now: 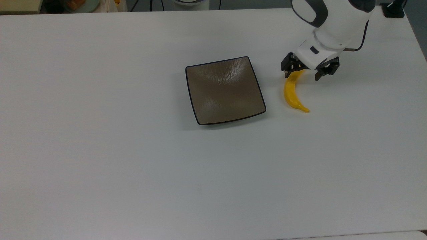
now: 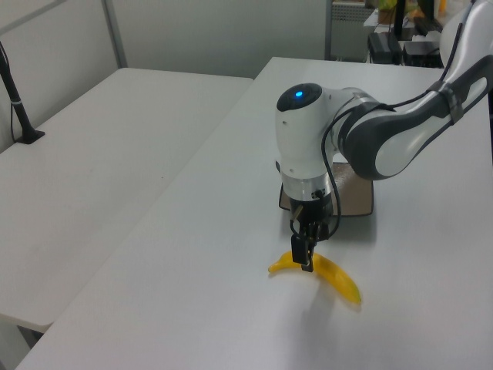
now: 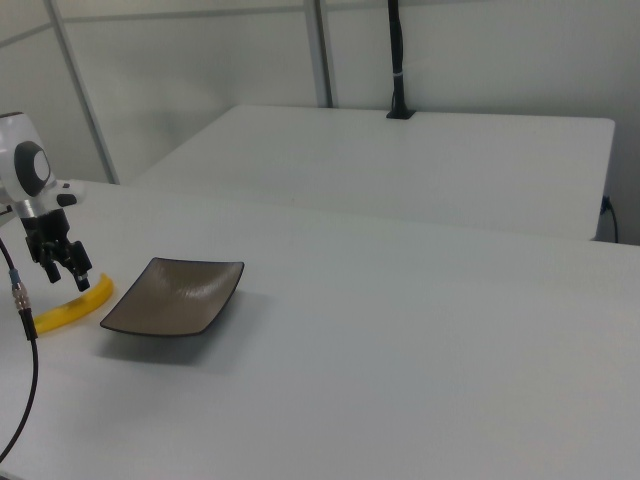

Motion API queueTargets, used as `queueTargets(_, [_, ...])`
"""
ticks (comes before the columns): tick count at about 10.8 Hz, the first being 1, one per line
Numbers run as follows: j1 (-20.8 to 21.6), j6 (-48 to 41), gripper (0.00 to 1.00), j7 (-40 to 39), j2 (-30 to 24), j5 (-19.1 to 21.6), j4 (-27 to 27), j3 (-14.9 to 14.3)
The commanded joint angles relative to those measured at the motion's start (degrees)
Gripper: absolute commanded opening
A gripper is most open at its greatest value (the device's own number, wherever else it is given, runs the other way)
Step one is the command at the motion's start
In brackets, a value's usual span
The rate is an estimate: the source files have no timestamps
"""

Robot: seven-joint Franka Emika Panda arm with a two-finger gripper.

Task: Bananas placed on a ceramic plate
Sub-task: 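Move the open gripper over the yellow banana and lower it, then close the gripper on the middle of the yellow banana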

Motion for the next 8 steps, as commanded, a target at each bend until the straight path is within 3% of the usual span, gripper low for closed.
queueTargets(1, [-0.5,2.38,1.0,1.57,0.0,-1.03,-2.99,-0.32])
queueTargets(4, [-1.11,2.46,1.0,1.57,0.27,-1.91,-4.21,-0.32])
queueTargets(8, [-1.47,3.78,0.82,1.48,0.62,-2.0,-4.57,-0.32])
